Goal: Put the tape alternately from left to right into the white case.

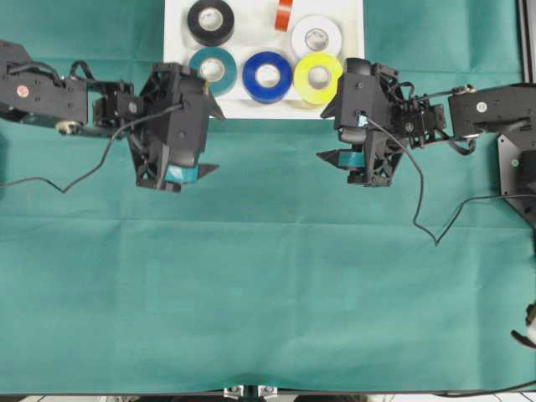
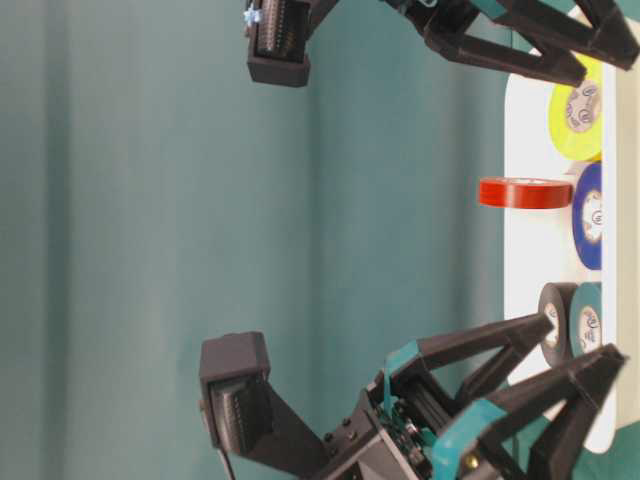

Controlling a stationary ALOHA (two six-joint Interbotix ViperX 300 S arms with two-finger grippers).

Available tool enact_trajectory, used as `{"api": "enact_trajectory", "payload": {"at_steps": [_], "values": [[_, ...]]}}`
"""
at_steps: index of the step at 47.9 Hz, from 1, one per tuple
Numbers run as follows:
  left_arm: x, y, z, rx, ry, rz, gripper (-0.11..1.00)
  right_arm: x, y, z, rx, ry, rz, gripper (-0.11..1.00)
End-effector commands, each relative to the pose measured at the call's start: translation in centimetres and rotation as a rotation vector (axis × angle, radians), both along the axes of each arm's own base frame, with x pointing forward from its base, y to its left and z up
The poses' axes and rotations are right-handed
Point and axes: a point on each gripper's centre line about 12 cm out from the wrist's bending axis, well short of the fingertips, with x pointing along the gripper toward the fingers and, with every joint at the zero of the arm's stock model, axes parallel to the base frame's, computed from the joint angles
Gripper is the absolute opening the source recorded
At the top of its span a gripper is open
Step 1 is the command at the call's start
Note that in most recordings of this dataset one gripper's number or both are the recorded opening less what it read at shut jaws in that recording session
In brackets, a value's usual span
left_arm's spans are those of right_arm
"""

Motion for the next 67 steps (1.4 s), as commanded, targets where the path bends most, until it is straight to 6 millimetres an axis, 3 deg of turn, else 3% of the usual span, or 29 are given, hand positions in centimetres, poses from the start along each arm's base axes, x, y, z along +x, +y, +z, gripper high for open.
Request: {"api": "enact_trajectory", "payload": {"at_steps": [1,18,67], "values": [[-0.2,-0.8,0.6,-0.009,-0.023,-0.012,0.75,0.4,0.1,0.7,0.001,-0.034,0.008,0.84],[-1.0,-1.7,-0.4,-0.075,0.007,0.026,0.75,0.4,0.3,0.7,0.004,-0.041,0.014,0.84],[-1.2,-1.9,-0.1,-0.088,-0.002,0.030,0.75,0.3,0.4,0.6,0.008,-0.052,0.021,0.84]]}}
